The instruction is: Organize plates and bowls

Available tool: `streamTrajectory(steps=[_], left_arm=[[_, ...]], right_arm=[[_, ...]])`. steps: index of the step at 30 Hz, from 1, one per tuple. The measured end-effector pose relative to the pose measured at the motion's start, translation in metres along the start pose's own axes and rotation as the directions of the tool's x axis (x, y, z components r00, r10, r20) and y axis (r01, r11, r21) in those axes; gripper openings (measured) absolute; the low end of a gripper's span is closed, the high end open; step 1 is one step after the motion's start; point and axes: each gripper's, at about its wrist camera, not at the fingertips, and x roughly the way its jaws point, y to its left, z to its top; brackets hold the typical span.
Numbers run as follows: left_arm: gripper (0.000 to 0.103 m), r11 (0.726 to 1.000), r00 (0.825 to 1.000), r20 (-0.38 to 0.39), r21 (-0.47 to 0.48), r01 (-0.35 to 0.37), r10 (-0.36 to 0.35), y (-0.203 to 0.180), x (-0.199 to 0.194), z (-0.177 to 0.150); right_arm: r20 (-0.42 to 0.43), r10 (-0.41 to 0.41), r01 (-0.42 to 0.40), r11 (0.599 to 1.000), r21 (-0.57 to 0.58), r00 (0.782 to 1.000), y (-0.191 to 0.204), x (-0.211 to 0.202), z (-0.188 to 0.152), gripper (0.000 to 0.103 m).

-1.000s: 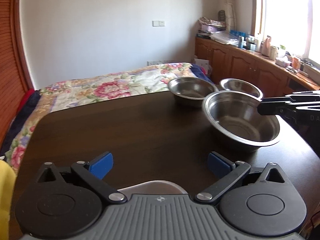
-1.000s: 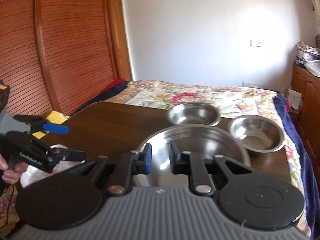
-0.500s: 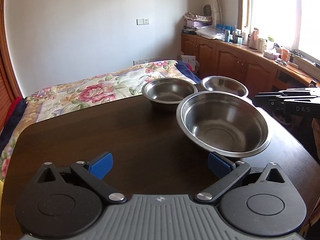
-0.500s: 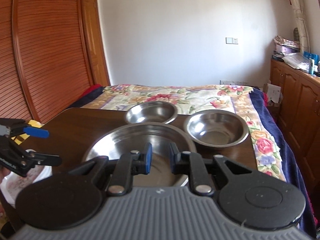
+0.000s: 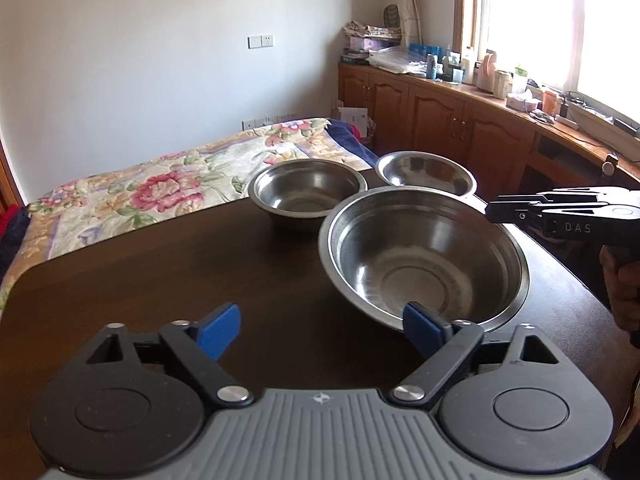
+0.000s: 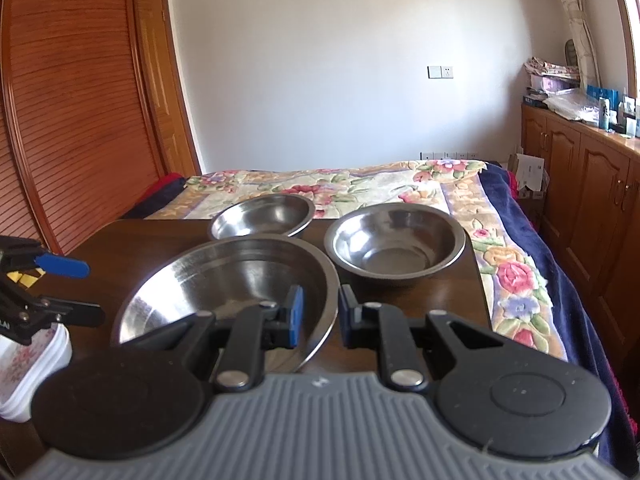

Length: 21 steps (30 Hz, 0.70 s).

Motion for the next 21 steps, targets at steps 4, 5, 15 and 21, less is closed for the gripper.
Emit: streamTrajectory(steps=[4,5,15,21], left_arm=[[0.081,1.000,1.000,-0.004,-0.003,-0.013,0.013,-0.004,0.007,0.001],[0.080,1.000,1.000,-0.003,-0.003,-0.020,0.020,-0.005,0.009,0.001],[0.063,0.999,1.000,-0.011,-0.045,0.013,-0.013,-0.004,0.024,0.007],[0.047,0.997,0.999,-0.027,-0.069,0.042,-0.044,-0.006,0.037,0.012]], right_arm=[[-0.002,0.008,-0.007,1.000,0.012,1.000,-0.002,0.002,-0.003,0.020],[-0.003,0.010,-0.010,1.000,0.015,1.000,-0.003,0.003,-0.003,0.020],[-0.006,0.029,-0.028,0.998,0.050,1.000,-0.005,0.007,-0.009,0.021],[-0.003,0.041,-0.040,0.995,0.092,0.999,-0.006,0.011,-0.012,0.021]])
